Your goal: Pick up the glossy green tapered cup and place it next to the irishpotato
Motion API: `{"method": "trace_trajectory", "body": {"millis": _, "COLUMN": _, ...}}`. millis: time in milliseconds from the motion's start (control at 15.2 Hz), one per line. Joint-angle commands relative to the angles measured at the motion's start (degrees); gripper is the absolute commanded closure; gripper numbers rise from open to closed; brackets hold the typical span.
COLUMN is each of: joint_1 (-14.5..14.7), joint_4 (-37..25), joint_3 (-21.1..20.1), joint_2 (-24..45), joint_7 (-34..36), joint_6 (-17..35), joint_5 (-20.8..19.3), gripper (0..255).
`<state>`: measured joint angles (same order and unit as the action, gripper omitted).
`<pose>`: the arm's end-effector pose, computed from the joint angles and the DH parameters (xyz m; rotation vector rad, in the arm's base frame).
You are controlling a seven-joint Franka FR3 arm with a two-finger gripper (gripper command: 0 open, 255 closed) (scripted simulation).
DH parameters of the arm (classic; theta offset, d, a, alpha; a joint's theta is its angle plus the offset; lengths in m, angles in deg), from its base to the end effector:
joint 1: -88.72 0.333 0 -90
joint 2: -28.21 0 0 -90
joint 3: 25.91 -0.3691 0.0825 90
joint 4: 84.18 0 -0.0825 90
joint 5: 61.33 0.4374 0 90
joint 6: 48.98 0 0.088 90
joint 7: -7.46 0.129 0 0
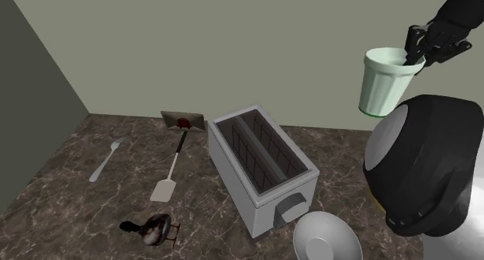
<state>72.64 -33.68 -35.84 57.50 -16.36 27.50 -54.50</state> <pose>0.7392 -0.1051 0.6456 -2.8984 -0.4585 -0.0084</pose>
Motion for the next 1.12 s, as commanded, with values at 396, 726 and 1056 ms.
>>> {"method": "trace_trajectory", "body": {"millis": 396, "joint_1": -1.1, "joint_4": 11.1, "joint_3": 0.3, "joint_2": -3.4, "joint_7": -2.0, "joint_6": 7.6, "joint_5": 0.4, "gripper": 255}}
{"method": "trace_trajectory", "body": {"millis": 726, "joint_1": -1.4, "joint_4": 17.5, "joint_3": 0.3, "joint_2": -5.0, "joint_7": -2.9, "joint_6": 12.3, "joint_5": 0.6, "gripper": 255}}
{"method": "trace_trajectory", "body": {"millis": 1056, "joint_1": -1.6, "joint_4": 22.8, "joint_3": 0.4, "joint_2": -5.9, "joint_7": -3.6, "joint_6": 16.6, "joint_5": 0.8, "gripper": 255}}
